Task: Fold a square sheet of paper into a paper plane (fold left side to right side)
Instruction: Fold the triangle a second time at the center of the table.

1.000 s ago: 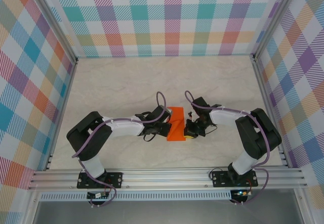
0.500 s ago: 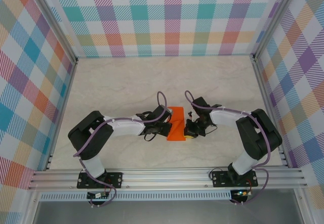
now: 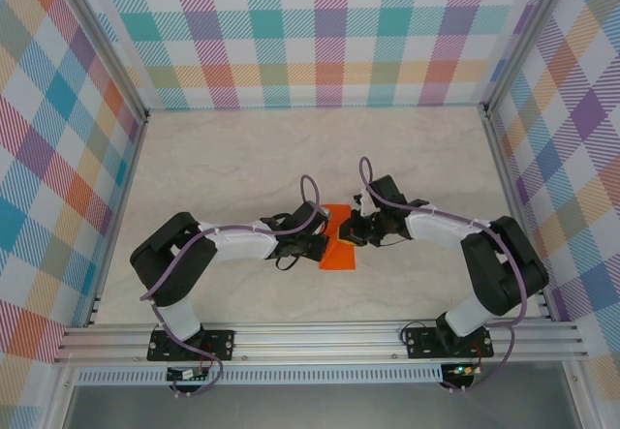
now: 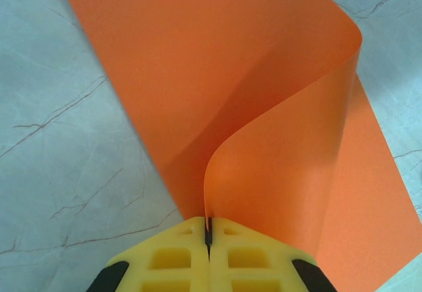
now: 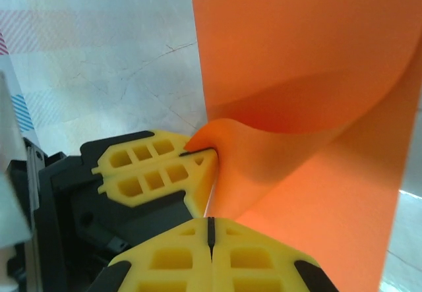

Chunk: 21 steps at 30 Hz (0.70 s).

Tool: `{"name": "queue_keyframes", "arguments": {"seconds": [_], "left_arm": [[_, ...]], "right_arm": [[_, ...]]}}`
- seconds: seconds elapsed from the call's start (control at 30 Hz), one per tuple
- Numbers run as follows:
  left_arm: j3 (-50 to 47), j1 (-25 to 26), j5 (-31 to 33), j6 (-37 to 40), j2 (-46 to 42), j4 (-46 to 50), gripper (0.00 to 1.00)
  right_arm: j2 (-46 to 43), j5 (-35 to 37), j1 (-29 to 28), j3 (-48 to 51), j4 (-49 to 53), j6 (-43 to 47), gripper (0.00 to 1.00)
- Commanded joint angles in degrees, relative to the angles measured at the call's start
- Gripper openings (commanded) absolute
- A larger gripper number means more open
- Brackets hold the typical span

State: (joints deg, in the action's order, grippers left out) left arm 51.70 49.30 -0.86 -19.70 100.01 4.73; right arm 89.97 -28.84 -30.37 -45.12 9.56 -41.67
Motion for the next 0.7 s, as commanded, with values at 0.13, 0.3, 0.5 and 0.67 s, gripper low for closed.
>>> {"name": "queue_keyframes", "arguments": {"seconds": [0.13,0.3,0.5,0.67], "left_arm": [[0.48,-0.51,-0.19,1.06,0.28,1.95,0.0],[0.44,-0.51,-0.19,1.07,0.25,1.97,0.0],[0.49,-0.49,-0.27,1.08,0.27,1.95,0.0],[0.51,-0.47,-0.23,1.08,0.33,2.08,0.0]], "right_arm": [[5.06,-3.14,-2.23,-2.58,-5.43,-2.54,0.0],[6.86,-2.02,-2.51,-2.99,-4.48,-1.73,0.0],[8.11,0.31,-2.51,-3.82,-0.35,0.08,0.0],[9.19,1.53,-2.5,-4.36,2.66,1.03,0.0]]}}
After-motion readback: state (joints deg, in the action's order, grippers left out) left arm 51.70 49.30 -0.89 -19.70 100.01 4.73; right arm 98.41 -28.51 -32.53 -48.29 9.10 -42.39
